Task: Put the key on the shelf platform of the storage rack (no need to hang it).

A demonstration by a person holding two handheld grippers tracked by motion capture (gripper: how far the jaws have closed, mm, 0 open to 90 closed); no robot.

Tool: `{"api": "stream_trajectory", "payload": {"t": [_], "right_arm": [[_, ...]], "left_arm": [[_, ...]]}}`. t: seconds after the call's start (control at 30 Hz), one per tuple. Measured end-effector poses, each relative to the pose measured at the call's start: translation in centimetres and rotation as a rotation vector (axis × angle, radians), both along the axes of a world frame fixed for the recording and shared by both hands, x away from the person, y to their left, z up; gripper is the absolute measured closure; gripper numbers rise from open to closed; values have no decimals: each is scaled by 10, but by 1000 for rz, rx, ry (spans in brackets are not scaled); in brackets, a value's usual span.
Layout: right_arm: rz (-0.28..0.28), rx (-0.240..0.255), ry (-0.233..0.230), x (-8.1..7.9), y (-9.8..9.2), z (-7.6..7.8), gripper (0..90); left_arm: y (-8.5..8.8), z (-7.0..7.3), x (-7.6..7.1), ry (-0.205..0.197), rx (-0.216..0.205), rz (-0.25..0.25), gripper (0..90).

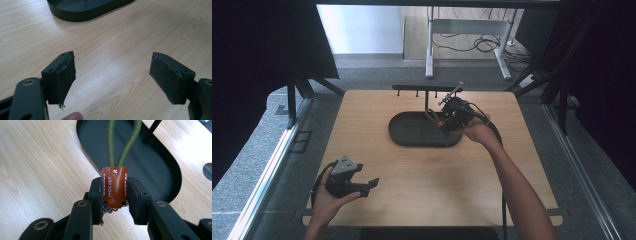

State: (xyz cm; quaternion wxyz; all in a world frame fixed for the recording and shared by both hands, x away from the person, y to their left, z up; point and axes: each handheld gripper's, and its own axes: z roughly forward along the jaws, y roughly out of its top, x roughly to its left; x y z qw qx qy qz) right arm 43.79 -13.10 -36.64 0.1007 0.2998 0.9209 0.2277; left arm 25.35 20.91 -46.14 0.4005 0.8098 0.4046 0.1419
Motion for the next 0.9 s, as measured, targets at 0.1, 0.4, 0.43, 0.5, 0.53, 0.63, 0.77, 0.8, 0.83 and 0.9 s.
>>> {"api": "stream_trajectory", "payload": {"t": [0.1, 0.4, 0.43, 0.5, 0.53, 0.63, 0.77, 0.8, 0.83, 0.9], "right_arm": [[-2, 4, -1, 5, 1, 2, 671], [11, -4, 7, 17, 7, 3, 671], [13, -6, 5, 18, 8, 2, 671], [10, -10, 7, 20, 9, 2, 671], [12, -12, 7, 21, 10, 2, 671], [13, -16, 7, 24, 12, 1, 671], [4, -15, 15, 30, 15, -1, 671], [5, -18, 19, 31, 16, -2, 671], [10, -25, 19, 33, 17, -3, 671], [2, -25, 20, 37, 18, -5, 671]], "left_arm": [[0, 0, 0, 1, 0, -2, 212], [1, 0, 0, -1, -3, -1, 212], [1, 0, 0, -1, -4, 0, 212], [1, 0, 0, -1, -4, 0, 212], [2, 0, 0, -1, -4, 0, 212], [1, 0, 0, 0, -6, -1, 212], [2, 0, 0, 1, -5, 1, 212], [2, 0, 0, 0, -4, -1, 212], [2, 0, 0, 0, -4, -1, 212], [2, 0, 0, 0, -8, 1, 212]]}}
